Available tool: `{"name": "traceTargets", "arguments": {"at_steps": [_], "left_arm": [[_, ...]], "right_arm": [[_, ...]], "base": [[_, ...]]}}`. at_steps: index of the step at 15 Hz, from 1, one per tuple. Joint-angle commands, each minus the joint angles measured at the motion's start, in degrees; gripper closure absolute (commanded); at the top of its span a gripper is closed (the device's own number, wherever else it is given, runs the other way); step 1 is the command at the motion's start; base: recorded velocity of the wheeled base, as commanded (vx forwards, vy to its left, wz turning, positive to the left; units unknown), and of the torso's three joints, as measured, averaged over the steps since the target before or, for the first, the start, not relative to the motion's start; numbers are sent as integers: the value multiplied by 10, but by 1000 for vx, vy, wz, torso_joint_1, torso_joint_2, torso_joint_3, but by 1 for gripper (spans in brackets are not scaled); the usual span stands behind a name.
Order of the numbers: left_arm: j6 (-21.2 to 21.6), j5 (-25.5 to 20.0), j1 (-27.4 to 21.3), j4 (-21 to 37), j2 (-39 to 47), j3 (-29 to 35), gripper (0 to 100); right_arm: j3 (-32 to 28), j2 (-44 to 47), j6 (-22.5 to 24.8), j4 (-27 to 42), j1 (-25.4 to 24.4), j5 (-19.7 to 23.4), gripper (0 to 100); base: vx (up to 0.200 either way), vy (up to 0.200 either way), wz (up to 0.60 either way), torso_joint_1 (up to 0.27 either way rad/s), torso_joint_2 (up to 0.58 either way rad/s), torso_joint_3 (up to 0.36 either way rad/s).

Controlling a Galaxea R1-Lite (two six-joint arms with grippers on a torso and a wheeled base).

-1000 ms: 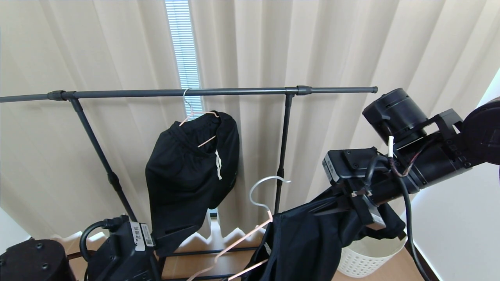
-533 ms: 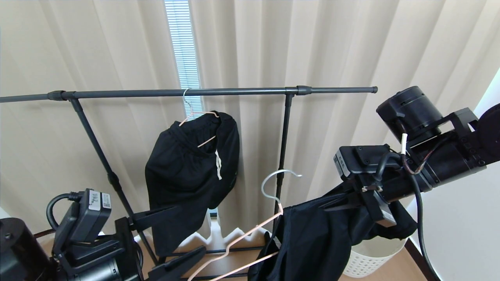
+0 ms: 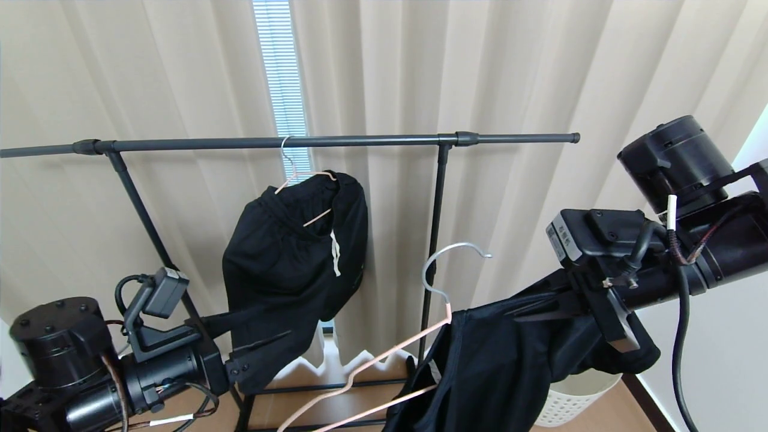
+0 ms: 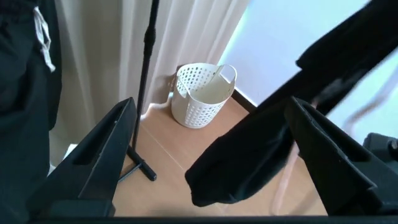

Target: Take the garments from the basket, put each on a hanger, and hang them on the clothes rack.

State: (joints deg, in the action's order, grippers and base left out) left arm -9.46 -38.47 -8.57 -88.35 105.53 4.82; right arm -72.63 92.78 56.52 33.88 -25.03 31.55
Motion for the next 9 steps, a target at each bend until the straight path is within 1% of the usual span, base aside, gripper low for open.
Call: {"name": "traceTargets", "arguments": {"at_steps": [1, 3, 5, 7, 9], "left_arm": [[20, 0, -9, -17, 106, -20, 0], [47, 3, -28, -17, 123, -25, 0], [54, 12, -49, -17, 123, -34, 0], [71, 41, -79, -17, 122, -42, 0], [82, 48, -105, -17, 121, -48, 0]], "right_arm": [[0, -8, -8, -13, 0, 21, 100], [1, -6, -25, -38, 1, 46, 100], [-1, -5, -31, -53, 1, 48, 100], [-1, -2, -33, -72, 2, 48, 100], [-3, 1, -40, -90, 3, 48, 100]], "base": [[0, 0, 0, 0, 0, 0], [0, 0, 0, 0, 0, 0], [0, 0, 0, 0, 0, 0], [0, 0, 0, 0, 0, 0], [0, 0, 0, 0, 0, 0]]}}
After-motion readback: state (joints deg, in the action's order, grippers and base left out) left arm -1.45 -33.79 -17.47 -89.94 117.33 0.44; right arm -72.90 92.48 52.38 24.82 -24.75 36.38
